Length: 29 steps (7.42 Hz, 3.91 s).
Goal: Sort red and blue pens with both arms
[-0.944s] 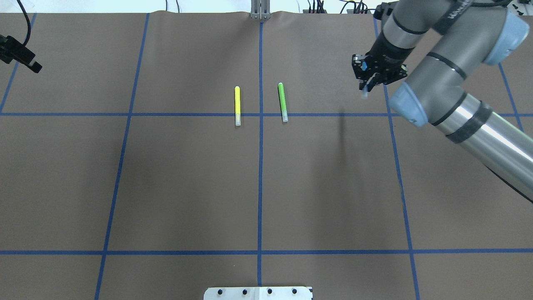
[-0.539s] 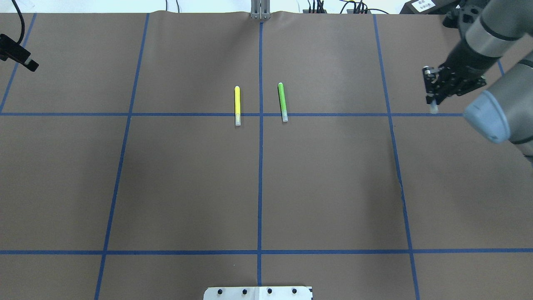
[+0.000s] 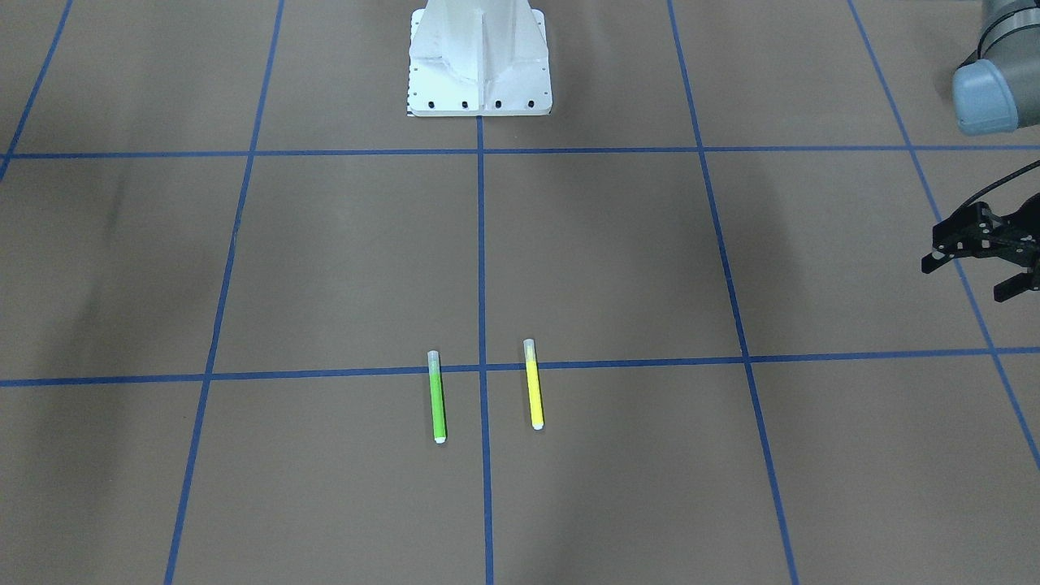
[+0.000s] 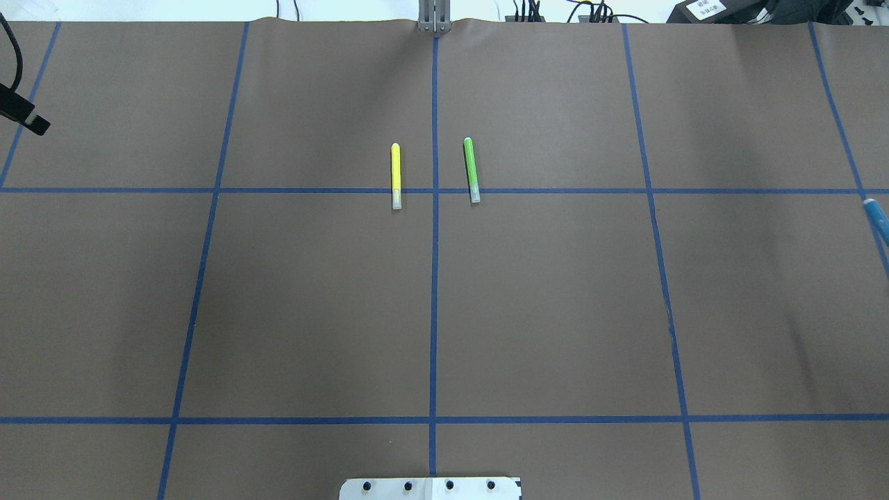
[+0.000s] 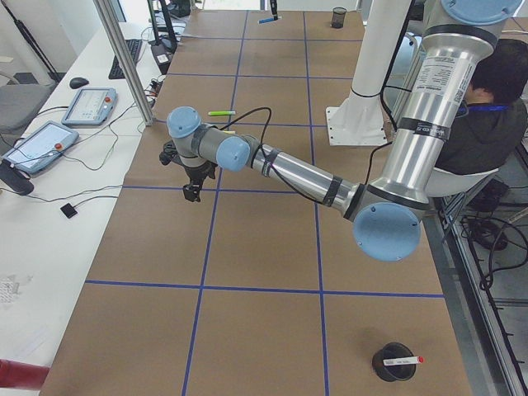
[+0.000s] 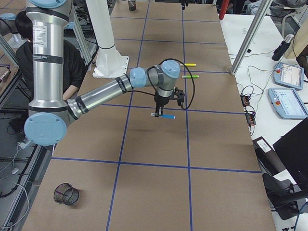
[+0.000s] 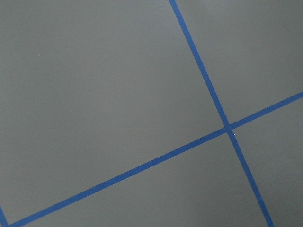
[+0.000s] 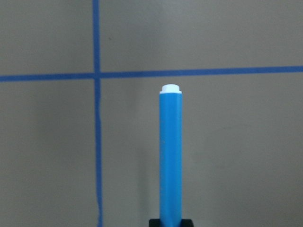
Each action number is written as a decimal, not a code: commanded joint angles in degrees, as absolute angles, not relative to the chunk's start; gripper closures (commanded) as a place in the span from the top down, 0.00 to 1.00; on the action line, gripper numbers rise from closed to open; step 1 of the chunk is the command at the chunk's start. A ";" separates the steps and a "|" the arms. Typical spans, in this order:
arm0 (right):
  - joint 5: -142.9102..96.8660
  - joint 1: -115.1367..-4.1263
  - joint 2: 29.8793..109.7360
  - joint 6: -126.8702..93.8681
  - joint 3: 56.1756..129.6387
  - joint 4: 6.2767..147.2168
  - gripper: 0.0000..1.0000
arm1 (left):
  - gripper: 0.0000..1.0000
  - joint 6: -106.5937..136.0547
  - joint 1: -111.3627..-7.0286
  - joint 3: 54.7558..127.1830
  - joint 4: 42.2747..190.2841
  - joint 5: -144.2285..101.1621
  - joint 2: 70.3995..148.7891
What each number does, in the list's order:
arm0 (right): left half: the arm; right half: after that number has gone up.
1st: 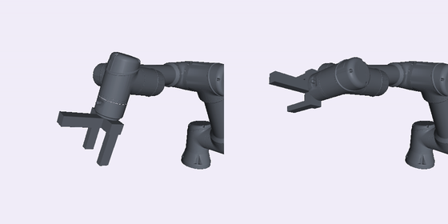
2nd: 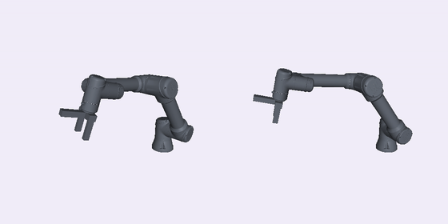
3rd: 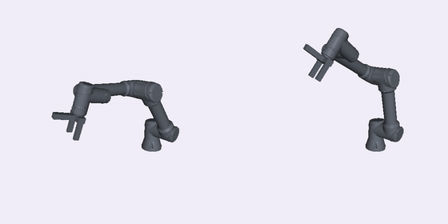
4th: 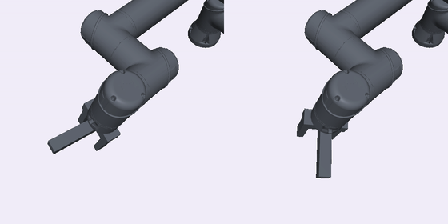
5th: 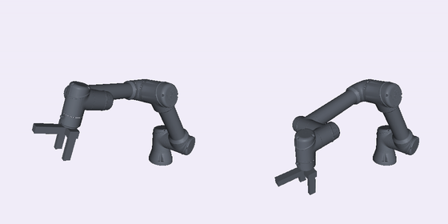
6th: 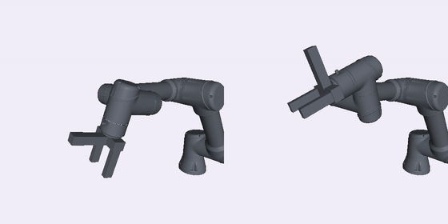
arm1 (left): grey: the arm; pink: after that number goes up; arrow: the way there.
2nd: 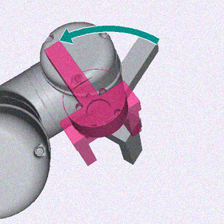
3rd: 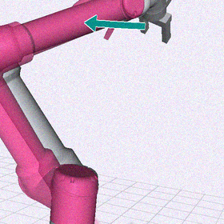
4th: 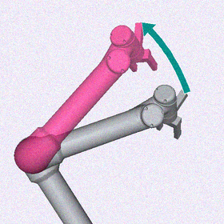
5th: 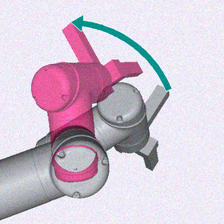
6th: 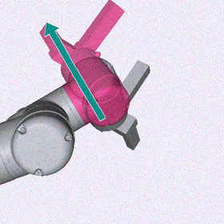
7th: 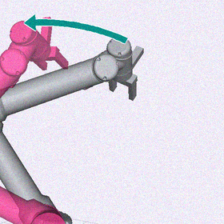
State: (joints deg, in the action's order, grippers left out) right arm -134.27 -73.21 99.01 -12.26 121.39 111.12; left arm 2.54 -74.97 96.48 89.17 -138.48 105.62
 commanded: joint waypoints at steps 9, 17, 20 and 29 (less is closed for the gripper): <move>-128.15 -105.63 106.90 34.88 120.59 161.85 0.00 | 1.00 2.37 -75.06 100.02 89.30 -138.43 103.27; -116.54 -113.28 108.89 40.87 102.15 162.42 0.00 | 1.00 2.37 -74.97 101.34 89.30 -138.16 103.36; -114.62 -120.74 108.02 40.00 93.35 161.72 0.00 | 1.00 2.37 -75.06 102.65 89.30 -138.16 103.27; -106.18 -125.77 104.85 38.23 75.42 150.65 0.00 | 1.00 2.46 -75.15 105.73 89.12 -137.99 103.18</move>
State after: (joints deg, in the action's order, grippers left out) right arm -106.91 -125.48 104.72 38.36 76.18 150.78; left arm 2.46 -75.11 105.45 89.13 -138.00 103.25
